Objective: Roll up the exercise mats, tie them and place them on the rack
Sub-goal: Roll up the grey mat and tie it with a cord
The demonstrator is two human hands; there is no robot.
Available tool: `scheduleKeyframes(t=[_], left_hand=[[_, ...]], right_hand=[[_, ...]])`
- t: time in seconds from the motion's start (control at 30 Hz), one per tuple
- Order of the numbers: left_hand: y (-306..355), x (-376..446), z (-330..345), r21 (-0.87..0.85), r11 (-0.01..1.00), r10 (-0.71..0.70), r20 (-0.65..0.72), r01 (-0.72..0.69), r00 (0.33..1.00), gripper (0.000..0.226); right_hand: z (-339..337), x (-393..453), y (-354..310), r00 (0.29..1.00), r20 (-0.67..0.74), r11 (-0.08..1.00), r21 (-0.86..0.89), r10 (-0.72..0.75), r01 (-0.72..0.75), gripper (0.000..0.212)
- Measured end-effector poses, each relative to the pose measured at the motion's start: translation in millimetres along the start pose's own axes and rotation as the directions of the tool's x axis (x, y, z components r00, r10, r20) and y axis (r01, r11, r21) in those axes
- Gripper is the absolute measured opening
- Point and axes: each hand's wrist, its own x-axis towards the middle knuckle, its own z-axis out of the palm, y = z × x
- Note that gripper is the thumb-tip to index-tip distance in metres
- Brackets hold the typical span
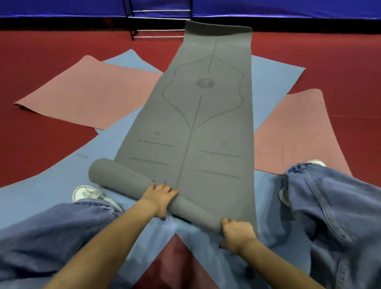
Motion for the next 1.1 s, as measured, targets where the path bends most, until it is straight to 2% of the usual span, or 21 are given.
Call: scheduleKeyframes(t=[0.07,0.17,0.3,0.37,0.43,0.5,0.57,0.63,0.67,0.7,0.73,0.77,0.8,0.83,0.9,0.93,0.97,1.0,1.03,1.07,1.1], left_hand=[[-11,3,16,0.091,0.996,-0.023,0.025,0.020,0.999,0.092],[-22,8,29,0.186,0.981,-0.047,-0.007,0.048,0.999,0.069],[-42,19,29,0.246,0.940,-0.228,-0.059,0.235,0.972,0.059],[-52,27,27,0.312,0.920,-0.242,-0.023,0.237,0.970,0.062],[-55,35,26,0.293,0.927,-0.258,0.043,0.235,0.965,0.059],[-54,42,14,0.249,0.941,-0.259,0.089,0.230,0.962,0.051],[-64,51,-35,0.131,0.957,-0.264,0.011,0.260,0.965,0.041],[-93,52,-136,0.013,0.945,-0.314,-0.244,0.327,0.918,0.033],[-112,45,-204,-0.078,0.934,-0.348,-0.411,0.347,0.843,0.032],[-127,28,-274,-0.187,0.919,-0.388,-0.596,0.348,0.703,0.032],[-133,1,-338,-0.286,0.908,-0.408,-0.768,0.306,0.494,0.034],[-133,-33,-390,-0.344,0.913,-0.394,-0.881,0.218,0.261,0.037],[-130,-68,-432,-0.356,0.922,-0.368,-0.928,0.152,0.054,0.040],[-129,-98,-458,-0.357,0.925,-0.344,-0.932,0.132,-0.116,0.043],[-120,-138,-458,-0.362,0.913,-0.259,-0.872,0.189,-0.415,0.042],[-116,-144,-438,-0.315,0.923,-0.162,-0.838,0.220,-0.521,0.038],[-112,-139,-410,-0.251,0.936,-0.082,-0.838,0.248,-0.540,0.033],[-110,-123,-374,-0.171,0.950,-0.017,-0.864,0.261,-0.503,0.028],[-107,-102,-334,-0.101,0.962,0.010,-0.915,0.253,-0.404,0.022],[-102,-77,-293,-0.048,0.974,0.013,-0.965,0.224,-0.261,0.016],[-94,-55,-253,-0.002,0.984,0.013,-0.996,0.177,-0.087,0.013]], right_hand=[[6,11,-6,0.999,0.027,1.000,-0.011,-0.022,0.022,0.055],[19,23,-3,0.997,0.046,0.998,0.009,-0.065,0.065,0.056],[26,31,4,0.987,0.027,0.987,0.032,-0.160,0.159,0.047],[25,36,10,0.985,0.000,0.982,0.074,-0.172,0.172,0.053],[18,38,16,0.987,-0.004,0.981,0.104,-0.162,0.161,0.059],[0,49,26,0.980,0.031,0.979,0.056,-0.196,0.194,0.056],[-69,85,53,0.989,-0.024,0.983,0.109,-0.146,0.148,0.043],[-207,116,85,0.953,-0.304,0.974,0.210,-0.016,0.083,0.018],[-291,115,98,0.854,-0.516,0.960,0.266,0.070,0.082,0.010],[-371,98,106,0.689,-0.706,0.923,0.356,0.165,0.144,0.009],[-446,65,108,0.486,-0.836,0.870,0.418,0.256,0.262,0.014],[-508,26,104,0.274,-0.895,0.806,0.439,0.352,0.397,0.020],[-558,-18,97,0.068,-0.902,0.760,0.398,0.427,0.513,0.022],[-589,-56,90,-0.120,-0.872,0.753,0.332,0.475,0.568,0.024],[-588,-108,75,-0.367,-0.789,0.805,0.254,0.493,0.536,0.032],[-561,-117,72,-0.490,-0.755,0.849,0.163,0.435,0.502,0.029],[-520,-111,73,-0.577,-0.741,0.889,0.058,0.343,0.454,0.026],[-465,-94,76,-0.602,-0.764,0.928,-0.014,0.230,0.373,0.036],[-401,-72,78,-0.512,-0.847,0.959,-0.014,0.138,0.282,0.052],[-337,-45,83,-0.313,-0.946,0.983,0.022,0.079,0.181,0.068],[-278,-20,89,-0.061,-0.997,0.995,0.050,0.055,0.091,0.078]])
